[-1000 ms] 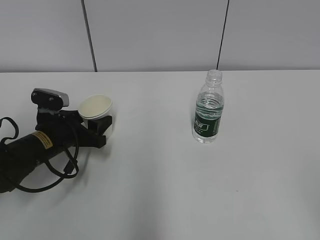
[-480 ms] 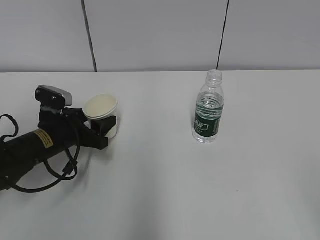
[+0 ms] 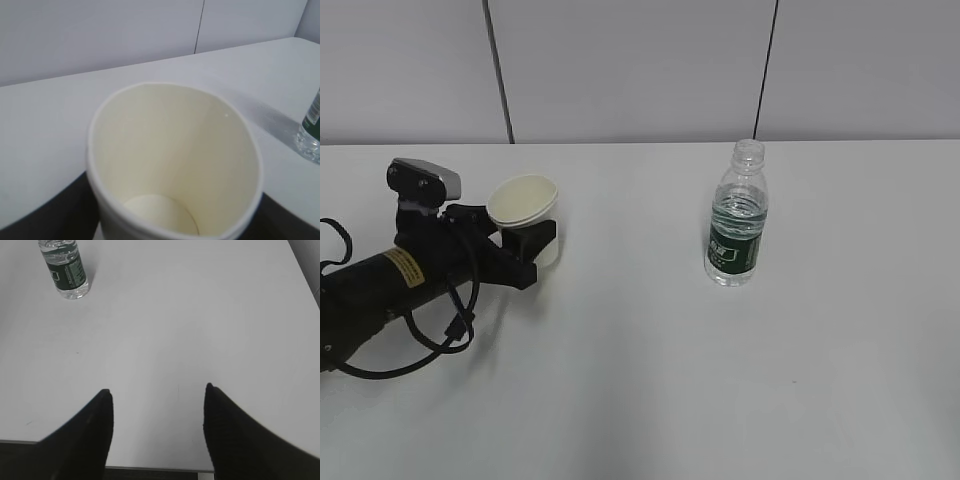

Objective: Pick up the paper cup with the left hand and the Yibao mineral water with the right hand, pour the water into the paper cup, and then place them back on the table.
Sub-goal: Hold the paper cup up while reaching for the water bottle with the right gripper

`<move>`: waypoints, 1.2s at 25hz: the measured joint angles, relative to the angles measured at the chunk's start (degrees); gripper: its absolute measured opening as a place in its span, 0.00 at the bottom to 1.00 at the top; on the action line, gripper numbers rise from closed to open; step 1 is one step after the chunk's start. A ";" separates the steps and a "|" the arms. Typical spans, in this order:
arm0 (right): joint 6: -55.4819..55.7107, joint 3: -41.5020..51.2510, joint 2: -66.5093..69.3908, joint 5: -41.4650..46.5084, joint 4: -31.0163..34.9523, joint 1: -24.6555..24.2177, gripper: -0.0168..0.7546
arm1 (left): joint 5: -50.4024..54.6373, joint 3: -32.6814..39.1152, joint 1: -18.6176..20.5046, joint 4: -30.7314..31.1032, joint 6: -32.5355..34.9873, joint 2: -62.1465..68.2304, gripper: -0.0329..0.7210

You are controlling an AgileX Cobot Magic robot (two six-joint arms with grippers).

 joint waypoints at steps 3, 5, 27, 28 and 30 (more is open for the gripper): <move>0.00 0.00 0.00 0.00 0.00 0.00 0.58 | 0.06 0.00 0.00 0.20 -0.16 0.00 0.62; 0.00 0.00 0.00 0.00 0.00 0.00 0.58 | 0.06 0.00 0.00 0.24 -0.16 0.00 0.62; -0.22 -1.86 2.25 -12.46 0.00 0.00 0.58 | 0.06 0.00 0.00 0.37 -0.33 0.00 0.62; -0.24 -1.86 3.75 -14.57 0.00 0.00 0.58 | 0.06 0.00 0.00 0.37 -0.35 0.00 0.62; -0.34 -1.86 7.08 -18.50 0.00 0.00 0.58 | 0.12 0.00 0.00 0.24 -0.40 0.00 0.62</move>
